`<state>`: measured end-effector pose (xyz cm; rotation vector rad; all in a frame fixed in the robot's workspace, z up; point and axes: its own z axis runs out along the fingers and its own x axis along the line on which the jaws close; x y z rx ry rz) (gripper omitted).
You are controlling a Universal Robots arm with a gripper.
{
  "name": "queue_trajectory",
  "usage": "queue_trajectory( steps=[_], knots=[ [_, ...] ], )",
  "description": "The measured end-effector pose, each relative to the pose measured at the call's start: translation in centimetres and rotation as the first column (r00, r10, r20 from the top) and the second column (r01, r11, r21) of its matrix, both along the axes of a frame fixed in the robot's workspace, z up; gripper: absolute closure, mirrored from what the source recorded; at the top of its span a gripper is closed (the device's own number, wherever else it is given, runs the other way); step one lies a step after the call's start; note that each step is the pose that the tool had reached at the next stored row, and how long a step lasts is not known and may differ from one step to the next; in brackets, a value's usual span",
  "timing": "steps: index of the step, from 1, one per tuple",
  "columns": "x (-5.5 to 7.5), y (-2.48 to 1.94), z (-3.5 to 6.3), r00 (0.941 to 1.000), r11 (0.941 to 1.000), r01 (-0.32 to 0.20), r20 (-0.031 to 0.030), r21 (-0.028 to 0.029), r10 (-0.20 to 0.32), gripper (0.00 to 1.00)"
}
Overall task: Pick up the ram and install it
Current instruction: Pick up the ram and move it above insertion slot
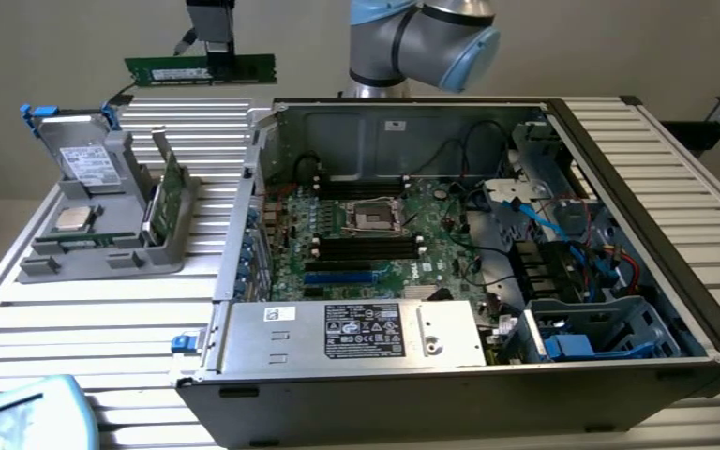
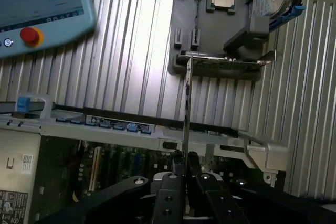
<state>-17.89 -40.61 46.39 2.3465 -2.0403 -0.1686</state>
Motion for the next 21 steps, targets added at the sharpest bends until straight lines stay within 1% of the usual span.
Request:
queue_trajectory(
  steps=[2,5,8,11,12,14,16,18,21],
  knots=[
    [0.8,0.00,0.13,1.0000,1.0000,0.000,0.0029,0.0071,0.000,0.86],
    [2.1,0.00,0.23,1.0000,0.9999,0.000,0.0080,0.0146,0.000,0.86],
    [3.4,0.00,0.25,0.9999,0.9998,0.000,0.0126,0.0197,0.000,0.86],
    [4.7,0.00,0.26,0.9998,0.9997,0.000,0.0201,0.0229,0.000,0.86],
    [5.1,0.00,0.26,0.9997,0.9997,0.000,0.0238,0.0238,0.000,0.86],
    [5.8,0.00,0.27,0.9994,0.9997,-0.001,0.0339,0.0249,0.000,0.86],
    [6.5,0.00,0.27,0.9989,0.9997,-0.001,0.0459,0.0261,0.000,0.86],
    [7.1,0.00,0.26,0.9982,0.9996,-0.001,0.0596,0.0279,0.000,0.86],
    [8.2,0.00,0.25,0.9972,0.9996,-0.002,0.0751,0.0299,0.000,0.86]
  ],
)
